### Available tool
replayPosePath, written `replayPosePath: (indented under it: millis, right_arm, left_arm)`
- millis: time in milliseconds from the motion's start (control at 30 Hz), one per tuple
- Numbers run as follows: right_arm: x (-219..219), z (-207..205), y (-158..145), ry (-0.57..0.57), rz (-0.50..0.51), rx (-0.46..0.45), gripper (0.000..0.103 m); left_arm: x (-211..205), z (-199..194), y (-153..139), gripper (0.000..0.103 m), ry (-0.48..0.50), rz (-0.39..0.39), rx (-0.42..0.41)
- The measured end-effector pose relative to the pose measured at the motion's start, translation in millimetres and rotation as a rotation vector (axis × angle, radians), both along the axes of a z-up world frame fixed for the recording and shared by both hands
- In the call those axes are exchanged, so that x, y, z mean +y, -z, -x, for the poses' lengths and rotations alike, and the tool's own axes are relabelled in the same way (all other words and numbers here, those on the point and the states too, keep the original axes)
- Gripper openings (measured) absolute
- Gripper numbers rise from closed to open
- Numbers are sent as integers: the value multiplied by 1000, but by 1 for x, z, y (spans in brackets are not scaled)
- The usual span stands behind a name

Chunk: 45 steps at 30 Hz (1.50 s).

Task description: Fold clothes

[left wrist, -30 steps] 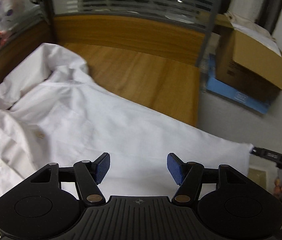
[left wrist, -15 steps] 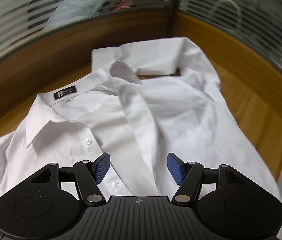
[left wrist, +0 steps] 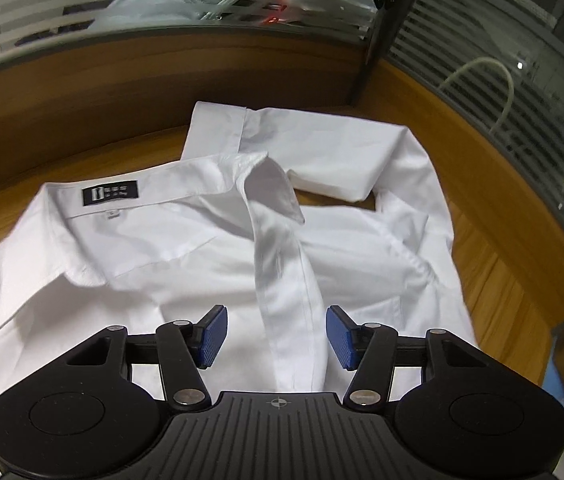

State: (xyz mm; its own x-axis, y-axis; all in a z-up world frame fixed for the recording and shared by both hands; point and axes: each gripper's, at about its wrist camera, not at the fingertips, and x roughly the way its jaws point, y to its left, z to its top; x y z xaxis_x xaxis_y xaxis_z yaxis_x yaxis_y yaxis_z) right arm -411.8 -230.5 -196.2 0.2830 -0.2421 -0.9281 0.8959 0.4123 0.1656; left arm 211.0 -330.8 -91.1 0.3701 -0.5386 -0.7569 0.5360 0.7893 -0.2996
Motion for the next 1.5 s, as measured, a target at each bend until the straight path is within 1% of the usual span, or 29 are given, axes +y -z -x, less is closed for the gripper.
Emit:
replayPosePath:
  millis: [33, 100, 167, 200, 267, 300, 367, 467, 633, 700, 733, 767, 800, 833, 933, 967, 1067, 1133, 1200, 1233, 1267, 1300, 1500]
  right_arm:
    - [3, 0, -4, 5, 5, -2, 54]
    - [11, -3, -13, 4, 29, -3, 54]
    - [15, -10, -22, -4, 57, -10, 54]
    - [17, -15, -27, -10, 72, -19, 54]
    - [22, -24, -37, -21, 102, -53, 54]
    - [25, -29, -41, -26, 116, -71, 54]
    - [30, -41, -49, -40, 144, -102, 54]
    - [39, -67, -57, -64, 174, -146, 54]
    - [66, -126, -66, -92, 227, -233, 54]
    - [80, -152, -67, -91, 243, -239, 50]
    - [87, -166, -67, -92, 251, -243, 46]
    - [95, -179, -66, -95, 262, -243, 43]
    - [103, -192, -65, -98, 274, -239, 42]
    - [111, -205, -63, -105, 287, -230, 36]
    - [131, -243, -57, -147, 332, -179, 31]
    - [138, -255, -55, -161, 347, -162, 31]
    - [148, -282, -45, -189, 366, -119, 31]
    - [146, -291, -40, -192, 355, -114, 31]
    - [145, -296, -35, -187, 364, -79, 23]
    - [142, -297, -35, -184, 365, -72, 14]
    - [136, -293, -39, -179, 359, -84, 4]
    - [130, -289, -43, -174, 354, -95, 0]
    - [95, -265, -67, -146, 319, -164, 0]
  left_arm:
    - [0, -4, 1, 57, 0, 21, 20]
    - [0, -11, 4, 52, 1, 62, 60]
    - [-3, -17, 6, 49, 14, 96, 88]
    - [-4, -18, 7, 44, 14, 103, 89]
    - [-6, -23, 8, 29, 14, 119, 98]
    - [-7, -25, 8, 21, 11, 122, 102]
    - [-9, -25, 7, 10, 20, 96, 78]
    - [-11, -25, 2, 6, 28, 52, 29]
    - [-1, -31, -6, 8, 77, 85, 41]
    - [2, -34, -5, 8, 103, 100, 48]
    - [4, -36, -4, 8, 116, 108, 56]
    - [4, -38, -4, 8, 125, 117, 64]
    - [5, -40, -3, 8, 140, 121, 66]
    - [5, -41, -2, 8, 154, 124, 68]
    - [7, -44, -1, 7, 192, 143, 60]
    - [8, -45, -2, 5, 196, 155, 59]
    - [9, -49, -6, 4, 187, 176, 61]
    - [7, -50, -11, 3, 194, 184, 57]
    - [4, -49, -15, 3, 195, 186, 41]
    - [3, -49, -17, 3, 189, 186, 34]
    - [1, -49, -19, 3, 180, 188, 30]
    - [0, -49, -20, 3, 170, 189, 27]
    - [-15, -43, -35, 3, 135, 176, -20]
